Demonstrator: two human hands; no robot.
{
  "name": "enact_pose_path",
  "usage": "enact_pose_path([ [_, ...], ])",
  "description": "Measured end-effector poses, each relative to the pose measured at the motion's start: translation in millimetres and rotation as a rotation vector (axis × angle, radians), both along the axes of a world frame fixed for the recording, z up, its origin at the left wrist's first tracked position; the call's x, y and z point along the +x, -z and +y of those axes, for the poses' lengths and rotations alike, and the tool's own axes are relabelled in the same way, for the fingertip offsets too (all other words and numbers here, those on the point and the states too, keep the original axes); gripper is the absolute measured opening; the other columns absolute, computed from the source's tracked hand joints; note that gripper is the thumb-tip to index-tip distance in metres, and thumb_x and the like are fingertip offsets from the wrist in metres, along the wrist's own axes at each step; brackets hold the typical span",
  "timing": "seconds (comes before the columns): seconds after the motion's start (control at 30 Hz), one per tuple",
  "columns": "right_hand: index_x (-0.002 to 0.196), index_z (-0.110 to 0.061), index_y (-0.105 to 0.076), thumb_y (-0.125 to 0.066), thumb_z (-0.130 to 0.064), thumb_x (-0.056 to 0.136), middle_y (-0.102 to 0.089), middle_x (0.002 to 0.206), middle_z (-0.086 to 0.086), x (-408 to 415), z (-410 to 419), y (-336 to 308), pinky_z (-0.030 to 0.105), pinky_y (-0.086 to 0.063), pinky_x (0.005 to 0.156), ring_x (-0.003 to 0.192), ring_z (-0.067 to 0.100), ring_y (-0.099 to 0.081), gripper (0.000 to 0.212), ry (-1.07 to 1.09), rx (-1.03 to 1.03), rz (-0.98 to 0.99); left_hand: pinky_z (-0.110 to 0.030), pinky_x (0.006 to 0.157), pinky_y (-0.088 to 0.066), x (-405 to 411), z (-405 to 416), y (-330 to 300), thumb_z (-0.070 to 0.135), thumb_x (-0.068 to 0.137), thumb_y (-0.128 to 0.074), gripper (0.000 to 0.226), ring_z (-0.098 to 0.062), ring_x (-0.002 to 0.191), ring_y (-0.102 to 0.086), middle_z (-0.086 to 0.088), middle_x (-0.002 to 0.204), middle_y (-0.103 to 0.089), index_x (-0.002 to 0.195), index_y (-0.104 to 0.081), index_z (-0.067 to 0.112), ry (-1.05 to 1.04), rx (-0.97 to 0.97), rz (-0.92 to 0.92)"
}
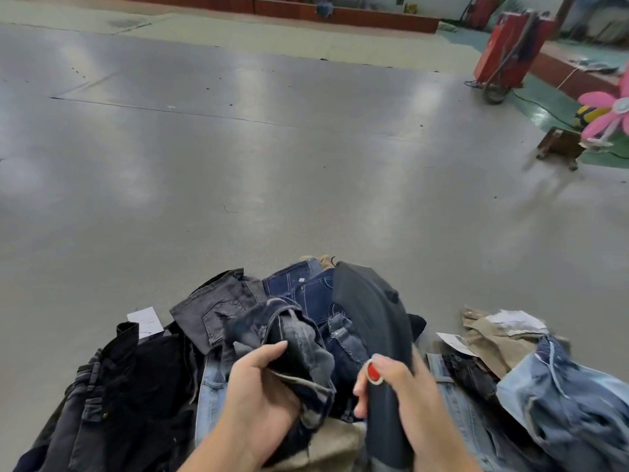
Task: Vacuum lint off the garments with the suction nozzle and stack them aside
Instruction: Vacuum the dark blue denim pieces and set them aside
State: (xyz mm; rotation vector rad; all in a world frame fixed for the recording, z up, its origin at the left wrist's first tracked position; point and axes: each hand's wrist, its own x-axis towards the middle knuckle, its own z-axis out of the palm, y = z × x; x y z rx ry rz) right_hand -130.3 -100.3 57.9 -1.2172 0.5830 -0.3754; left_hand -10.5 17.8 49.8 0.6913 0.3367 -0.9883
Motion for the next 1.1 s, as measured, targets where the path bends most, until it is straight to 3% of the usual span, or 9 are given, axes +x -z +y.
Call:
enact_pose_path([
  [0.1, 0.099, -0.003, -0.051, -0.069, -0.033, 0.057, -0.057, 0.059, 0.022, 8.2, 11.5, 5.1, 0.03, -0.047, 0.044, 0.04, 0.028, -0.053, 0.055, -0.082, 0.088, 0.018, -0.047, 0.072, -0.055, -8.4, -1.8, 1.4, 0.031, 0.078, -0.057, 0.046, -0.04, 0.078, -0.069, -0.026, 0.096, -0.069, 0.099, -0.072, -0.007, 0.083, -0.029, 0.03],
  [0.2, 0.103, -0.006, -0.055, -0.07, -0.034, 0.059, -0.055, 0.058, 0.022, 8.6, 18.5, 8.1, 0.031, -0.046, 0.043, 0.04, 0.028, -0.051, 0.054, -0.127, 0.124, 0.012, -0.037, 0.045, -0.053, -15.2, -5.2, 4.3, 0.051, 0.085, -0.049, 0.07, -0.037, 0.052, -0.063, -0.029, 0.073, -0.064, 0.117, -0.063, -0.009, 0.232, -0.024, 0.092],
  [0.3, 0.105, -0.022, -0.062, -0.068, -0.035, 0.062, -0.054, 0.058, 0.019, 7.3, 18.1, 7.0, 0.032, -0.045, 0.045, 0.041, 0.027, -0.05, 0.045, -0.131, 0.06, 0.002, -0.043, 0.061, -0.058, -10.5, -3.8, 7.3, 0.061, 0.085, -0.047, 0.073, -0.04, 0.076, -0.07, -0.028, 0.102, -0.068, 0.111, -0.069, -0.004, 0.284, 0.052, 0.092],
  [0.47, 0.102, -0.026, -0.061, -0.067, -0.036, 0.066, -0.057, 0.059, 0.015, 2.9, -1.5, 3.4, 0.031, -0.046, 0.046, 0.043, 0.027, -0.051, 0.038, -0.066, -0.08, -0.018, -0.031, 0.051, -0.055, 9.3, 5.0, 15.8, 0.007, 0.093, -0.051, 0.024, -0.026, 0.07, -0.07, -0.016, 0.091, -0.071, 0.11, -0.066, 0.0, 0.224, 0.409, -0.282],
  [0.53, 0.095, -0.027, -0.062, -0.066, -0.035, 0.07, -0.057, 0.06, 0.015, -0.6, -10.8, -0.9, 0.032, -0.047, 0.046, 0.043, 0.028, -0.052, 0.026, -0.079, -0.11, -0.055, -0.032, 0.047, -0.054, 10.7, 12.5, 27.7, -0.011, 0.085, -0.042, 0.032, -0.023, 0.064, -0.061, -0.016, 0.085, -0.063, 0.11, -0.057, 0.003, 0.263, 0.521, -0.222],
  [0.7, 0.12, -0.03, -0.055, -0.062, -0.028, 0.074, -0.058, 0.06, 0.015, -6.2, -15.4, -1.5, 0.03, -0.047, 0.049, 0.043, 0.027, -0.053, 0.046, -0.233, -0.139, -0.086, -0.033, 0.06, -0.052, -0.3, 24.4, 51.5, -0.007, 0.07, -0.038, 0.04, -0.025, 0.061, -0.062, -0.012, 0.068, -0.066, 0.102, -0.062, 0.002, 0.502, 0.591, 0.012],
  [0.9, 0.127, -0.04, -0.051, -0.06, -0.021, 0.078, -0.06, 0.063, 0.014, -9.6, -5.4, -4.6, 0.026, -0.048, 0.054, 0.047, 0.024, -0.056, 0.054, -0.408, -0.118, -0.106, -0.05, 0.098, -0.048, 1.9, 25.4, 51.8, 0.044, 0.094, -0.052, 0.051, -0.039, 0.11, -0.062, -0.024, 0.113, -0.067, 0.112, -0.069, -0.001, 0.321, 0.527, 0.133],
  [1.03, 0.137, -0.019, -0.041, -0.062, -0.022, 0.075, -0.06, 0.062, 0.018, -19.6, -13.3, -7.2, 0.023, -0.047, 0.054, 0.046, 0.025, -0.056, 0.065, -0.332, -0.12, -0.069, -0.036, 0.054, -0.057, 24.0, 24.3, 51.3, 0.039, 0.103, -0.036, 0.049, -0.027, 0.064, -0.066, -0.016, 0.078, -0.07, 0.089, -0.068, 0.005, 0.149, 0.391, 0.09],
  [1.1, 0.137, -0.012, -0.038, -0.063, -0.021, 0.074, -0.058, 0.061, 0.021, -24.7, -14.9, -7.0, 0.022, -0.047, 0.055, 0.046, 0.025, -0.056, 0.068, -0.323, -0.102, -0.066, -0.034, 0.049, -0.056, 34.9, 25.1, 39.9, 0.048, 0.099, -0.04, 0.051, -0.025, 0.061, -0.067, -0.016, 0.083, -0.07, 0.1, -0.066, 0.004, 0.119, 0.336, 0.057],
])
